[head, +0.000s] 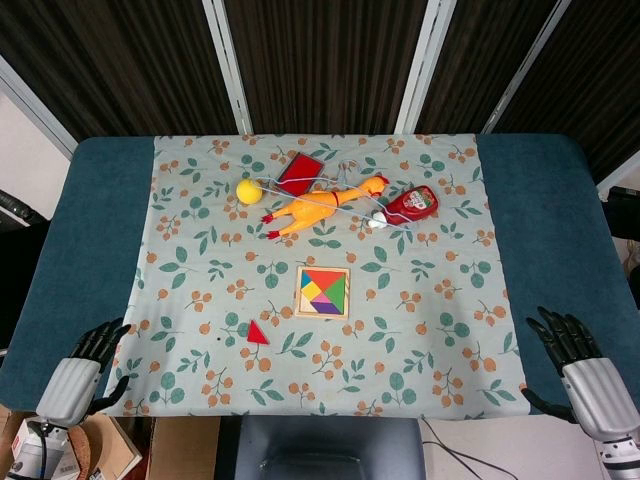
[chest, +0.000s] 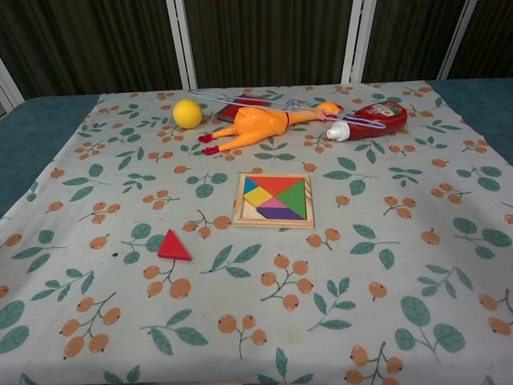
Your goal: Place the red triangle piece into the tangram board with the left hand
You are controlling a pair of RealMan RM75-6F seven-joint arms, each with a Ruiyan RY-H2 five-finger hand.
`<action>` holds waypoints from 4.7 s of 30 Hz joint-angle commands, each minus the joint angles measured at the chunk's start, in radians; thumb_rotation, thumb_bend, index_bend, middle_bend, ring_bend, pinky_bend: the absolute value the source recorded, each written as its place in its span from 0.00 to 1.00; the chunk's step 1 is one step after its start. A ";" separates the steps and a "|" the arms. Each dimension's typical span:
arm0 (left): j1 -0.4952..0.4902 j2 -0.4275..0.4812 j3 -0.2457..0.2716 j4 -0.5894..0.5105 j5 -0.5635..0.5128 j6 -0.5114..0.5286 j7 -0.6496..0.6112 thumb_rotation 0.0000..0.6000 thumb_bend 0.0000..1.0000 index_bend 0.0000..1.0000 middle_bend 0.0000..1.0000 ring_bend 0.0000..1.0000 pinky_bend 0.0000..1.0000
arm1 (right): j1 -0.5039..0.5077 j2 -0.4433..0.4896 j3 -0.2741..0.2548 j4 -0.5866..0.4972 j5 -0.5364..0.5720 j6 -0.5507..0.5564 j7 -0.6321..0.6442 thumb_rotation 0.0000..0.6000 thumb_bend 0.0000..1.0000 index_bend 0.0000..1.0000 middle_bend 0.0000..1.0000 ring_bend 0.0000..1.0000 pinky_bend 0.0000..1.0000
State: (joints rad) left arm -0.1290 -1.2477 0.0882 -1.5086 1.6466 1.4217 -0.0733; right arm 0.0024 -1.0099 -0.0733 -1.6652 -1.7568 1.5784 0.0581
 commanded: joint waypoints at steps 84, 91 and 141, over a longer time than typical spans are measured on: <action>-0.380 -0.583 -0.187 0.174 -0.349 -0.330 0.456 1.00 0.41 0.64 1.00 1.00 1.00 | -0.007 0.049 0.004 0.044 0.002 0.053 0.218 1.00 0.29 0.00 0.01 0.00 0.00; -0.384 -0.579 -0.194 0.158 -0.326 -0.298 0.451 1.00 0.43 0.69 1.00 1.00 1.00 | -0.006 0.049 0.003 0.041 0.000 0.050 0.211 1.00 0.29 0.00 0.01 0.00 0.00; -0.668 -0.859 -0.451 0.280 -0.727 -0.366 0.624 1.00 0.43 0.60 1.00 1.00 1.00 | -0.009 0.072 -0.016 0.095 -0.042 0.092 0.316 1.00 0.29 0.00 0.01 0.00 0.00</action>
State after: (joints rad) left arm -0.7968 -2.1067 -0.3622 -1.2282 0.9200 1.0559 0.5508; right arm -0.0061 -0.9381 -0.0897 -1.5700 -1.7989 1.6700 0.3740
